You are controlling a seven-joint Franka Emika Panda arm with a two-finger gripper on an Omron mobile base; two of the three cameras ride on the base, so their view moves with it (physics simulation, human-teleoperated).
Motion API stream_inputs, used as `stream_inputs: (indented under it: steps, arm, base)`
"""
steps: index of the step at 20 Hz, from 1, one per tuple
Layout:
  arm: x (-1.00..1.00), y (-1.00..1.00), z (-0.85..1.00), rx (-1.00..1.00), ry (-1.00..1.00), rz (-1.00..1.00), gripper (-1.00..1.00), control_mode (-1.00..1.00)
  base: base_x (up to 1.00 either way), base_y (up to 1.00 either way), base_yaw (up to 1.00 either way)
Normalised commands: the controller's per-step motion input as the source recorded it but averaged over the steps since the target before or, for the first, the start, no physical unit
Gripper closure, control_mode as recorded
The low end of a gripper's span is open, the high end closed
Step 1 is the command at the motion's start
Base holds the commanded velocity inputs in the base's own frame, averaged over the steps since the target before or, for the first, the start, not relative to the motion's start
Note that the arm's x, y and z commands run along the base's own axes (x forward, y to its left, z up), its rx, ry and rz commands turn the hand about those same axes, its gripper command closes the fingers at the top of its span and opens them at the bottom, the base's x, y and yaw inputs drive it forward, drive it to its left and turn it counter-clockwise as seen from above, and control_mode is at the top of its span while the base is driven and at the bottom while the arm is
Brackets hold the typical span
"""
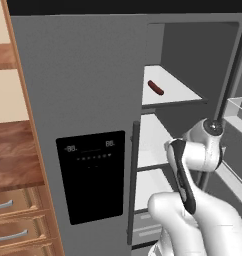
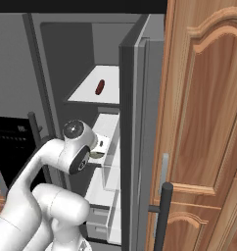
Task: Retrieve the sausage and cheese from the fridge and place them on the cutting board on the counter.
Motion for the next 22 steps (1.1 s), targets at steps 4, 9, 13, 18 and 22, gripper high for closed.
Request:
stream_inputs:
  steps: [4,9,13,18,22]
  arm:
    - [-0.93,0.0,0.77,0.0,-0.01,0.0,1.0,-1.0]
    - [-0.52,0.05,1.0,0.0,0.0,0.0,1.0,-1.0]
    - [-0.7,0.04,1.0,0.0,0.0,0.0,1.0,-1.0]
    - [-0.9,0.11,0.77,0.0,0.02,0.0,1.0,-1.0]
    - [-0.94,0.35,0.37,-0.01,0.01,0.0,1.0,-1.0]
  base:
    - [0.0,0.0,0.0]
    - [0.0,0.0,0.0]
    - [0.0,0.0,0.0]
    - [0.0,0.0,0.0]
    - [0.0,0.0,0.0]
